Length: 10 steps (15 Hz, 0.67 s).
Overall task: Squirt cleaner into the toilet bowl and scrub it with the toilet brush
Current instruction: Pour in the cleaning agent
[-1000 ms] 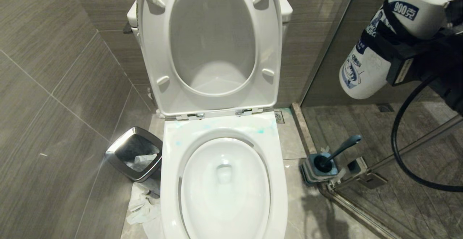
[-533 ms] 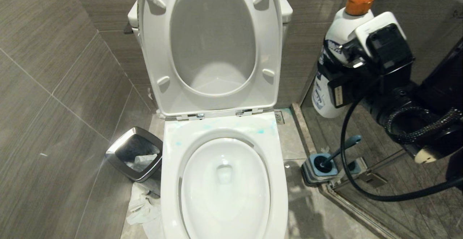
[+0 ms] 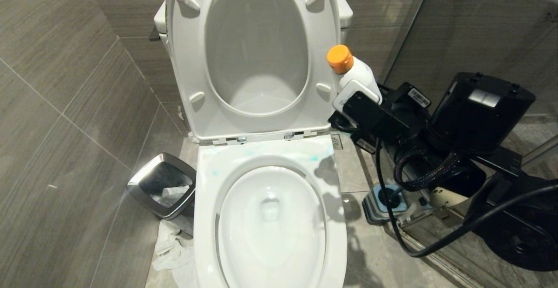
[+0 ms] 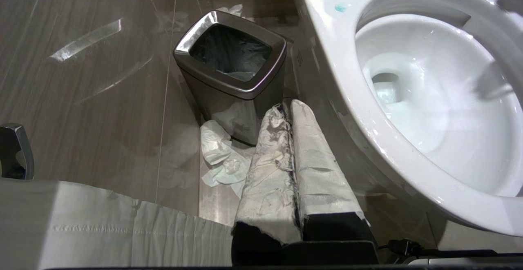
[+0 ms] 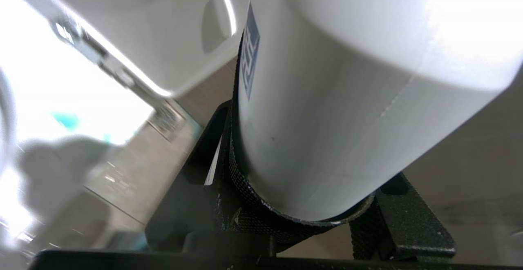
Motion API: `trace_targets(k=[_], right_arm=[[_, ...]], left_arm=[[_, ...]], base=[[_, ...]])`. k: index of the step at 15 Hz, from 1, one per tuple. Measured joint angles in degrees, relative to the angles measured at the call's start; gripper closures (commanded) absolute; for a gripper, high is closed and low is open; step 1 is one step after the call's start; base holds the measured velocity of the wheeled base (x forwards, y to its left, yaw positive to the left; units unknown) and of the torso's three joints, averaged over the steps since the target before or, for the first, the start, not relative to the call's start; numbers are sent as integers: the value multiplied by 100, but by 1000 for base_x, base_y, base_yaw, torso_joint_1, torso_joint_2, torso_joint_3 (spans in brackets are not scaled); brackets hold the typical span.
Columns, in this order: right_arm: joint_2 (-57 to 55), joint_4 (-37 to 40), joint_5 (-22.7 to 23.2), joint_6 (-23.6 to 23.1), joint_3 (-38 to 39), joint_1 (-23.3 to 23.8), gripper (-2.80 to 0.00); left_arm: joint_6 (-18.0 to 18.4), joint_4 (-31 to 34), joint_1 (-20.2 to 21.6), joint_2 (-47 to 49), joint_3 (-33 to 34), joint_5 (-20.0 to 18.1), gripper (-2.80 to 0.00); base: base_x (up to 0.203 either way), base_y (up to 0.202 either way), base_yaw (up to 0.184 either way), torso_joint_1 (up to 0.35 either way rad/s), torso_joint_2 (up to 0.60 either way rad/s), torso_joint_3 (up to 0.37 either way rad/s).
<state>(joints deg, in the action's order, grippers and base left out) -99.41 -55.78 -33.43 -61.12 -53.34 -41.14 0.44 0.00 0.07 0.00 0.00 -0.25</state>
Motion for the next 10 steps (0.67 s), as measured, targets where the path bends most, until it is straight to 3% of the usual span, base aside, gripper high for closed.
trace_targets(k=[10], right_arm=[[-558, -34, -45, -2802, -454, -319, 0]], left_arm=[[1, 0, 0, 0, 0, -2, 0]], base=[[0, 0, 0, 0, 0, 0]])
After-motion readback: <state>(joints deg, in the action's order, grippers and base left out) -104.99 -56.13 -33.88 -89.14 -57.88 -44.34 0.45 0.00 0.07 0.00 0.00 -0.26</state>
